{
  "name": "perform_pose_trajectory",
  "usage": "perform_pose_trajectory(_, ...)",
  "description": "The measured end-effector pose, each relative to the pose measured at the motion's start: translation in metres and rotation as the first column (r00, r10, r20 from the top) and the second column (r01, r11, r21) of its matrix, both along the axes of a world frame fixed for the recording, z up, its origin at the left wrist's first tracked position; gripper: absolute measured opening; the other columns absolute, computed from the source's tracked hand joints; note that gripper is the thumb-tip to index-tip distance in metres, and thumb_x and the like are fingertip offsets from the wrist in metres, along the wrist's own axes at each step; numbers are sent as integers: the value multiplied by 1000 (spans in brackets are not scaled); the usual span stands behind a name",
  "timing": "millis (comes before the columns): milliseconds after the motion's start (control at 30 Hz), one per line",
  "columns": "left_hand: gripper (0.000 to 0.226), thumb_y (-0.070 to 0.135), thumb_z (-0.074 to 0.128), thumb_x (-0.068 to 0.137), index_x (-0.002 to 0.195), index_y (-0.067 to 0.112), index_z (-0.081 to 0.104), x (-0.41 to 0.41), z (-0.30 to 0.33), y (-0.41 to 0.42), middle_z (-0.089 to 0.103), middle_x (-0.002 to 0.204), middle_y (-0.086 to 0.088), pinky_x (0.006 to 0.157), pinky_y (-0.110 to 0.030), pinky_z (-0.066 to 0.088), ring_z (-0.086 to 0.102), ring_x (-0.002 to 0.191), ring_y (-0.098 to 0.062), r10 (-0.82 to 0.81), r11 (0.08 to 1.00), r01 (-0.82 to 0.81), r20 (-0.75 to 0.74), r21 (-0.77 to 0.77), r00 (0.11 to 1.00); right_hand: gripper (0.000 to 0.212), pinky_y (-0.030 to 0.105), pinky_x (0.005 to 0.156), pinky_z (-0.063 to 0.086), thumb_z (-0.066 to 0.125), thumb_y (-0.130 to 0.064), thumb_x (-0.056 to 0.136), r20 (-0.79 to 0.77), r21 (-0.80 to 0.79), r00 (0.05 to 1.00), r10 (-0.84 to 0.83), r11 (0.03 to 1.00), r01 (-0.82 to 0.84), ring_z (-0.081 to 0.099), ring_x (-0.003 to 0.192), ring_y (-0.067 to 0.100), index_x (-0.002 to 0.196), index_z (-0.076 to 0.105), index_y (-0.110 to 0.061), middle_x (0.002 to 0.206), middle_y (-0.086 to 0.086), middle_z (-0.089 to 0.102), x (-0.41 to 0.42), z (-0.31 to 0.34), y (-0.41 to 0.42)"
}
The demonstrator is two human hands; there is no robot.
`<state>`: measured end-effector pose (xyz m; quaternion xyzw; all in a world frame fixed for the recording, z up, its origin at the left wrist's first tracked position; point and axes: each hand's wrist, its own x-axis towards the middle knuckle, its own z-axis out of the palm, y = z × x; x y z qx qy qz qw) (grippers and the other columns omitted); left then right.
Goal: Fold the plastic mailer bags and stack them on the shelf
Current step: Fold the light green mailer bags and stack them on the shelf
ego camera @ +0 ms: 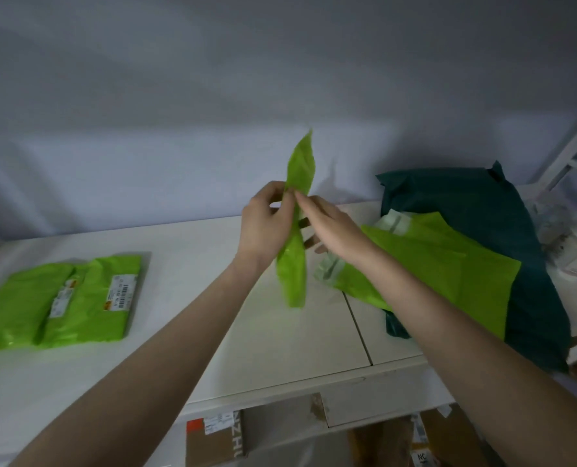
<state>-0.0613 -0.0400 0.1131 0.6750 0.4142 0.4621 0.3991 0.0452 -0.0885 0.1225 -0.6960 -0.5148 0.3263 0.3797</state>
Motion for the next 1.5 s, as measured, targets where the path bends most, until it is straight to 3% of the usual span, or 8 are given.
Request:
perform_pose_trajectory(167, 31, 26, 34, 100, 101, 16, 63, -19, 10, -6, 67, 101, 0, 69, -32, 58, 65, 93, -14, 4, 971, 55, 246, -232, 969, 43, 41, 106, 40, 50, -56, 85, -394, 168, 917, 60, 986, 8, 58, 115, 12, 114, 64, -26, 118, -6, 66, -28, -3, 20)
perform_pose_trajectory(333, 32, 7, 54, 87, 118, 5, 53, -61, -17, 20, 52, 120, -13, 99, -37, 38, 49, 111, -29, 275, 961, -271, -112, 50, 955, 25, 39, 98, 48, 55, -2, 89, -568, 153, 822, -22, 979, 132, 63, 99, 22, 111, 62, -13, 117, 11, 64, -39, -11, 28)
perform_pose_trajectory(533, 40, 35, 40, 98, 104, 2, 61, -110, -52, 45, 62, 106, -17, 90, -39, 43, 56, 102, -31, 228, 898, -274, -169, -343, 959, 28, 22, 70, 55, 54, -3, 90, -678, 48, 735, -20, 996, 72, 66, 75, 7, 117, 60, -8, 110, 7, 65, -50, -29, 39)
perform_pose_trajectory(633, 31, 30, 47, 96, 80, 5, 55, -123, -69, 41, 53, 73, -10, 64, -32, 35, 48, 72, -25, 275, 920, -316, -194, -232, 942, 23, 28, 80, 53, 56, -8, 91, -580, 4, 811, -77, 995, 97, 66, 82, 13, 113, 63, -9, 113, 6, 65, -57, -51, 45)
perform_pose_trajectory(833, 28, 30, 52, 95, 102, 3, 56, -141, -106, 38, 61, 88, -14, 67, -33, 36, 55, 81, -30, 304, 915, -382, -407, -125, 861, 35, 36, 87, 50, 70, -29, 83, 13, -17, 991, -133, 991, 133, 63, 103, 27, 109, 61, -8, 110, 12, 68, -63, -105, 49)
perform_pose_trajectory(1200, 32, 34, 44, 97, 113, 7, 47, -137, -152, 38, 58, 109, -14, 74, -42, 39, 48, 106, -33, 254, 947, -314, -745, 64, 616, 58, 40, 72, 45, 47, -43, 93, 660, -62, 748, -70, 987, 147, 57, 103, 37, 136, 29, -8, 116, 16, 57, -77, -146, 47)
perform_pose_trajectory(1367, 42, 38, 39, 95, 119, 6, 50, -141, -148, 46, 50, 117, -16, 86, -44, 39, 47, 106, -36, 380, 914, -372, -658, 160, 650, 52, 43, 80, 43, 47, -39, 92, 751, 51, 649, -118, 991, 121, 43, 112, 34, 131, 41, -6, 121, 16, 46, -76, -140, 50)
perform_pose_trajectory(1500, 40, 26, 32, 90, 114, 8, 58, -133, -141, 29, 56, 111, -13, 82, -44, 40, 52, 100, -35, 261, 962, -147, -620, 230, 740, 45, 40, 76, 49, 36, -34, 86, 737, 173, 674, -51, 978, -116, 55, 101, 34, 111, 59, -4, 112, 15, 57, -85, -147, 42)
